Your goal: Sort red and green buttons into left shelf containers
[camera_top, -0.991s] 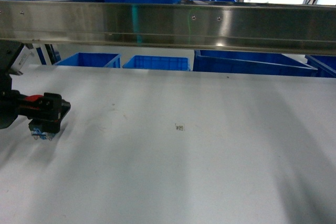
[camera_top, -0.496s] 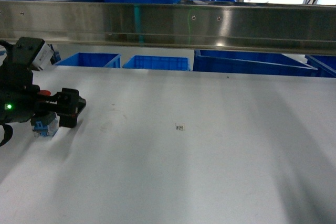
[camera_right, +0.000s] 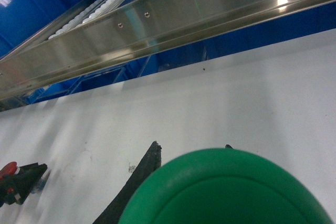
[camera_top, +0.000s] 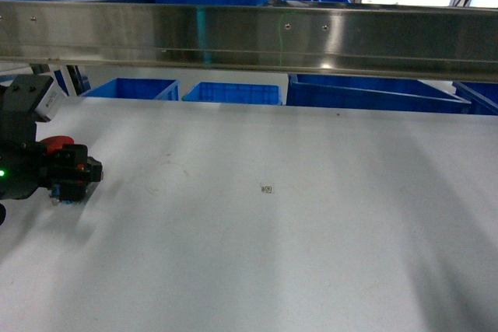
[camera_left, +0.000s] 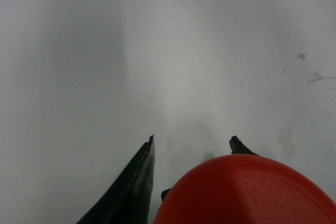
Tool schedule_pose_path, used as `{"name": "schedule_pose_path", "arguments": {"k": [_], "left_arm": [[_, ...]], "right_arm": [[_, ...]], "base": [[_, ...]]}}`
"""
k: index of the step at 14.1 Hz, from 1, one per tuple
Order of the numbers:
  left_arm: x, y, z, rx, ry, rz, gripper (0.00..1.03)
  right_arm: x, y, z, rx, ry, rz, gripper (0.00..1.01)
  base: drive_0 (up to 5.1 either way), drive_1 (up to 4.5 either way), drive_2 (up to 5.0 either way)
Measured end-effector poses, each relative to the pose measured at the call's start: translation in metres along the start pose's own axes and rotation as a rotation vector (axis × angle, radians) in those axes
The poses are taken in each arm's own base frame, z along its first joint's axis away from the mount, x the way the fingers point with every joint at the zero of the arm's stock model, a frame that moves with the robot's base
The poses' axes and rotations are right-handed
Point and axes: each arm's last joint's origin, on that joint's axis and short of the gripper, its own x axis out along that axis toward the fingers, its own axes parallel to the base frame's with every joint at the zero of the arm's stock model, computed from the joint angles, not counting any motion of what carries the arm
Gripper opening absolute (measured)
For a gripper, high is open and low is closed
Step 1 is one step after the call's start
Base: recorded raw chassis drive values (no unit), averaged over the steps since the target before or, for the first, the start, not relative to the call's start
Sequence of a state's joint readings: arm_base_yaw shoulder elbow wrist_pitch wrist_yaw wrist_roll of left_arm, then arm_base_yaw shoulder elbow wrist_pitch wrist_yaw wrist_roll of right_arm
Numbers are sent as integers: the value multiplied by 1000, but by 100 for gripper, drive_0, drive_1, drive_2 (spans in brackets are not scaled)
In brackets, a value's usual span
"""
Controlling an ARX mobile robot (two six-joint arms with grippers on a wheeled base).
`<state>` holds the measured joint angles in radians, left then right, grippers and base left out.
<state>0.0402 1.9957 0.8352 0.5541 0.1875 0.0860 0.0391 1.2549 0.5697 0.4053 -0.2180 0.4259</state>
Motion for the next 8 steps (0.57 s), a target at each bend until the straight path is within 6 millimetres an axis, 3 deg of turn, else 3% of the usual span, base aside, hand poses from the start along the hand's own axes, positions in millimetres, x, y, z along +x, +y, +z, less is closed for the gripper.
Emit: {"name": "schedule_pose_path", "arguments": {"k": [2, 4, 5, 6, 8], "left_arm": [[1, 1, 1, 2, -11, 4, 28], [-9, 0, 6, 31, -74, 28, 27], [-111, -21, 46, 53, -295, 97, 27], [-180, -37, 59, -34, -350, 50, 27], [-189, -34, 66, -32, -417, 54, 27]], "right_arm": [[0, 0, 0, 0, 0, 0, 27], [0, 0, 0, 0, 0, 0, 27], [0, 0, 0, 0, 0, 0, 27], [0, 0, 0, 0, 0, 0, 27], [0, 0, 0, 0, 0, 1, 27]], "base": [[0, 0, 0], [0, 0, 0], [0, 0, 0], [0, 0, 0], [0, 0, 0]]}}
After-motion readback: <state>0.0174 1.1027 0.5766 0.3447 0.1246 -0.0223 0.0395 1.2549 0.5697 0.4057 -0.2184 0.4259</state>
